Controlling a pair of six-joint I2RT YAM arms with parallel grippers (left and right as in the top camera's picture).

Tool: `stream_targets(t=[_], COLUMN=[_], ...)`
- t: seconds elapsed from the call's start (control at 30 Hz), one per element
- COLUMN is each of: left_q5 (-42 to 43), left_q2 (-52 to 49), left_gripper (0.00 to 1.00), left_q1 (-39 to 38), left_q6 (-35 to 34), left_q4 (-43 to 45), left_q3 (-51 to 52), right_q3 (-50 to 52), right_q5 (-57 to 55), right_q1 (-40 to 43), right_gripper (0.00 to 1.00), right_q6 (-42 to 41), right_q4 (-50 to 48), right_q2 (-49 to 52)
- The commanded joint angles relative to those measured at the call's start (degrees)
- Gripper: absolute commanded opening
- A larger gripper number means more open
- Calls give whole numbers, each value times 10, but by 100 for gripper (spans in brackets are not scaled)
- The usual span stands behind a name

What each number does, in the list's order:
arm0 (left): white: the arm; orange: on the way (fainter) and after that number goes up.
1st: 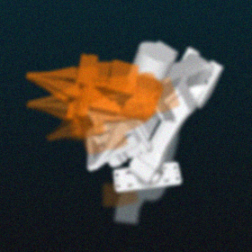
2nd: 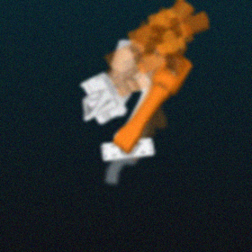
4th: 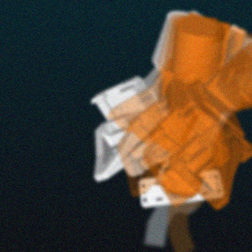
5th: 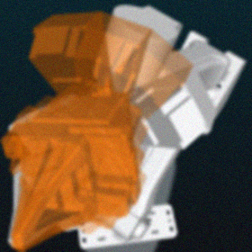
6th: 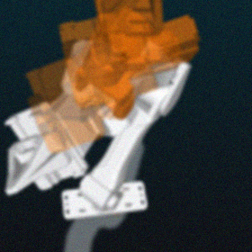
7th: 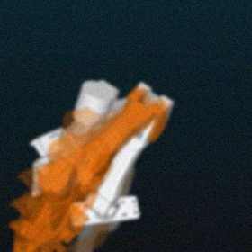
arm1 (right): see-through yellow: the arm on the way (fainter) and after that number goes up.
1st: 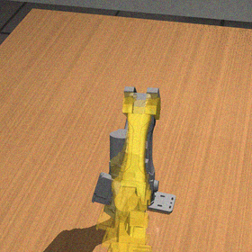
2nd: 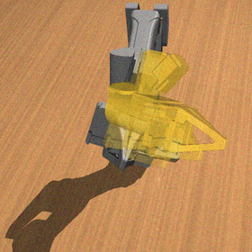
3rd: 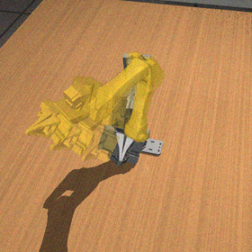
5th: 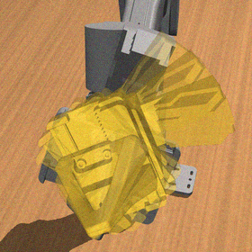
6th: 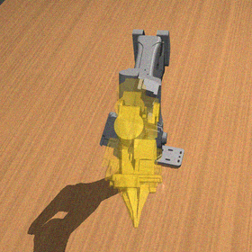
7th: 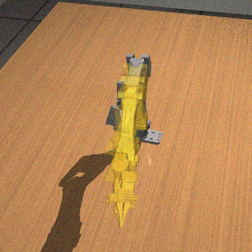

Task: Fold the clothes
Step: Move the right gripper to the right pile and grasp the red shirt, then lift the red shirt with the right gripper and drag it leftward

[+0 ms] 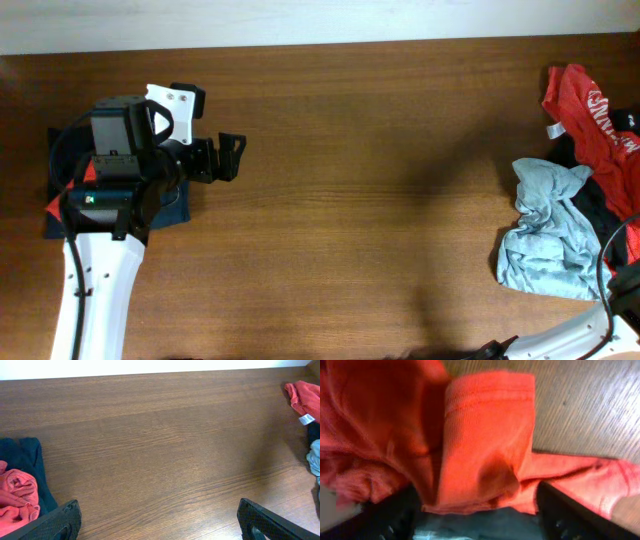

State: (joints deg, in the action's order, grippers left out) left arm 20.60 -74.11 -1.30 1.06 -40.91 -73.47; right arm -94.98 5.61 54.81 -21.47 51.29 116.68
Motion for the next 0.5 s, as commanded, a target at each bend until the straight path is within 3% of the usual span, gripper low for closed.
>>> stream_targets(t=[0.0, 0.07, 0.13, 0.47], left_q5=[-9, -9, -9, -9], left_q2=[-1, -2, -2, -2], left_gripper=[99, 99, 99, 99], left_q1=[-2, -2, -2, -2], left_q6=[-2, -2, -2, -2], left_q4=[6, 8, 8, 8], left_q3=[-11, -11, -11, -11], right_q3=[-11, -11, -12, -88], right_q5=[-16, -16, -2, 218], right_q1=[0, 0, 0, -9], right_gripper=[56, 39, 4, 4], right_q6=[-5, -4, 0, 6], right_q4=[-9, -18, -25, -14], right_q2=[3, 3, 2, -107])
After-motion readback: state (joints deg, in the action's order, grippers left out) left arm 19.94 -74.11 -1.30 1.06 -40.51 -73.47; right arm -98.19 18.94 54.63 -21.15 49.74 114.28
